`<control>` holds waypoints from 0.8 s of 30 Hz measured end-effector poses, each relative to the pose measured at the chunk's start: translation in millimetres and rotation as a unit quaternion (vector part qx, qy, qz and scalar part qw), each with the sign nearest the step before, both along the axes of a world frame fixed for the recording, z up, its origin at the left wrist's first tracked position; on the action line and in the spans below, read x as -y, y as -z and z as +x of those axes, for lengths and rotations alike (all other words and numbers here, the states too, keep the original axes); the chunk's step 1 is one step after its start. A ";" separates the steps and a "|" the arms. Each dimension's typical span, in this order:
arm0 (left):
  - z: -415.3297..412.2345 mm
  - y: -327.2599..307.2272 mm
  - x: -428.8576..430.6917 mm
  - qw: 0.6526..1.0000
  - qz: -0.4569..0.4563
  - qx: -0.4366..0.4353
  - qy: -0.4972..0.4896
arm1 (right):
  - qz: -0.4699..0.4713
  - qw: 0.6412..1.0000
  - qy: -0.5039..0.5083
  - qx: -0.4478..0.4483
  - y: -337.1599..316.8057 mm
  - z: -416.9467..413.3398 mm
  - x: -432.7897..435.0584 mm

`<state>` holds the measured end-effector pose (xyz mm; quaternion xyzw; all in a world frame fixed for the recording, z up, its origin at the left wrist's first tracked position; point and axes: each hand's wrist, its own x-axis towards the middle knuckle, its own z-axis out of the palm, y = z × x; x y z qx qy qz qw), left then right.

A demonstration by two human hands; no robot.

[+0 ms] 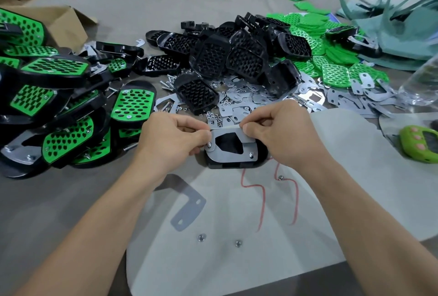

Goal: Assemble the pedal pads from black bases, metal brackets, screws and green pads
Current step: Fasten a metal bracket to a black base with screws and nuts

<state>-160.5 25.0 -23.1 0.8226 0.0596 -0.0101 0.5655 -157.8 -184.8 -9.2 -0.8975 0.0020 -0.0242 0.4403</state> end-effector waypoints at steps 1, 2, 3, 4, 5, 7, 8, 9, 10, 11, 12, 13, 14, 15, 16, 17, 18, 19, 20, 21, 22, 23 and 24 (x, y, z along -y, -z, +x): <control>-0.1 0.7 -0.1 1.000 -0.010 -0.007 -0.001 | -0.005 1.000 -0.003 0.005 1.0 -0.8 -0.2; -0.2 1.3 -0.4 1.000 -0.015 -0.010 0.001 | -0.007 1.000 -0.003 0.011 2.3 -1.9 0.2; -0.2 1.8 -0.5 1.000 -0.018 -0.008 0.004 | -0.004 1.000 -0.001 0.017 4.2 -2.7 0.5; -0.4 2.0 -0.5 1.000 -0.021 -0.005 0.007 | 0.006 1.000 0.004 0.022 6.4 -3.4 1.0; -0.9 2.4 -0.5 1.000 -0.024 -0.001 0.009 | 0.021 0.999 0.008 0.026 9.0 -4.2 1.3; -2.4 3.2 -1.5 1.000 -0.023 0.011 0.014 | 0.058 0.998 0.010 0.032 13.4 -6.4 1.4; -3.6 3.2 -2.5 0.999 -0.016 0.020 0.020 | 0.071 0.997 0.006 0.035 15.2 -7.7 1.8; -5.1 3.1 -3.7 0.999 -0.006 0.030 0.030 | 0.080 0.996 0.001 0.039 16.4 -8.6 2.9; -7.2 2.5 -4.9 0.998 0.004 0.039 0.047 | 0.089 0.995 -0.006 0.041 17.1 -9.3 4.8; -9.8 1.5 -5.8 0.996 0.014 0.048 0.069 | 0.104 0.994 -0.012 0.038 17.8 -9.9 6.7; -12.2 0.6 -6.3 0.994 0.025 0.055 0.090 | 0.124 0.992 -0.019 0.031 18.1 -10.8 8.9; -13.8 -0.3 -6.4 0.992 0.036 0.061 0.106 | 0.142 0.989 -0.025 0.023 18.5 -11.6 10.8; -14.6 -1.2 -6.8 0.990 0.048 0.068 0.114 | 0.151 0.988 -0.028 0.019 19.0 -12.4 12.4; -14.8 -2.1 -7.4 0.988 0.060 0.074 0.120 | 0.152 0.988 -0.030 0.020 19.6 -13.1 13.2; -14.9 -2.7 -8.7 0.986 0.070 0.079 0.126 | 0.152 0.988 -0.031 0.024 20.2 -13.8 13.3; -14.7 -3.0 -9.9 0.985 0.075 0.080 0.133 | 0.153 0.987 -0.032 0.029 20.6 -14.4 13.1; -14.9 -3.7 -11.2 0.984 0.075 0.078 0.140 | 0.156 0.987 -0.035 0.033 20.8 -15.1 12.6; -14.7 -4.1 -11.9 0.984 0.073 0.073 0.145 | 0.160 0.986 -0.040 0.036 20.7 -15.7 12.5; -14.6 -4.3 -11.9 0.984 0.072 0.069 0.146 | 0.164 0.985 -0.046 0.038 20.7 -16.2 13.1; -14.4 -4.3 -11.3 0.985 0.070 0.064 0.145 | 0.166 0.984 -0.055 0.038 20.5 -16.7 14.4; -14.3 -4.3 -10.3 0.986 0.066 0.058 0.145 | 0.168 0.983 -0.066 0.035 20.1 -16.8 16.4; -13.9 -3.9 -9.3 0.986 0.062 0.052 0.144 | 0.173 0.982 -0.077 0.026 19.4 -16.7 18.9; -13.6 -3.5 -8.9 0.987 0.059 0.046 0.144 | 0.178 0.980 -0.087 0.012 18.7 -16.5 21.9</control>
